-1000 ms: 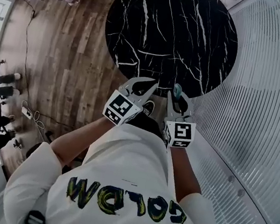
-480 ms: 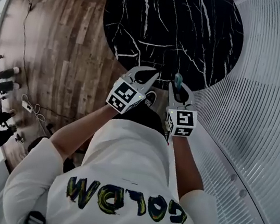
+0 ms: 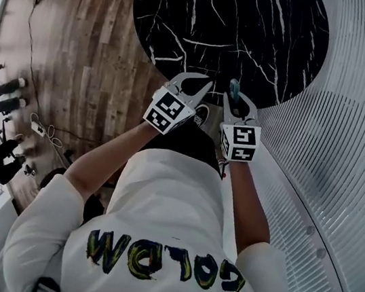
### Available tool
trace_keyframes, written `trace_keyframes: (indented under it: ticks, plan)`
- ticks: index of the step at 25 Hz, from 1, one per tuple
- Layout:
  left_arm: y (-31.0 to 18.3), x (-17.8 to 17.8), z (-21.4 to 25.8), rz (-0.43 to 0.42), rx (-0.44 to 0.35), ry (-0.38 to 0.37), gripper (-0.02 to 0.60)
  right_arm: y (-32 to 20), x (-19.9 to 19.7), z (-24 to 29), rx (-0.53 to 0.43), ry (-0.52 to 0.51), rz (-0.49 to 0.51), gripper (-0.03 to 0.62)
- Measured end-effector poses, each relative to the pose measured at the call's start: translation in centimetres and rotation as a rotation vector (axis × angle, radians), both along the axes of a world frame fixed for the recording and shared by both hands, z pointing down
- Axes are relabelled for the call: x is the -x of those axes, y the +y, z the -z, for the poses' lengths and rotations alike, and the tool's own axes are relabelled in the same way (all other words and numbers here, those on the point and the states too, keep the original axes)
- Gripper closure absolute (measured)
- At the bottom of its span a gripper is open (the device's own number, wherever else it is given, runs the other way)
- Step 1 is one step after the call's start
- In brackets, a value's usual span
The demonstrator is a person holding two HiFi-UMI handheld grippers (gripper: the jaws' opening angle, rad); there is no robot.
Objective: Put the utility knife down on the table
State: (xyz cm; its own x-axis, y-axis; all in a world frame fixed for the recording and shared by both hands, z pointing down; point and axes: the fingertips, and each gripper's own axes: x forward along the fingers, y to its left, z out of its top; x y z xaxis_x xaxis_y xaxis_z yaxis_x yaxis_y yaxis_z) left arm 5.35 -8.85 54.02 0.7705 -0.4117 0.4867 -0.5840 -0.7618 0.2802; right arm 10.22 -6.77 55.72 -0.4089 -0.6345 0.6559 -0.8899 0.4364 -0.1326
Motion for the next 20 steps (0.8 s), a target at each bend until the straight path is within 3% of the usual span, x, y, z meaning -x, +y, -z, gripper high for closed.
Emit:
trace_keyframes:
  ticks: [20]
  plan:
    - [-0.6, 0.7, -6.5, -0.039, 0.102, -0.057, 0.58, -0.1, 0.0, -6.8, 0.154, 0.071, 0.063, 0.534]
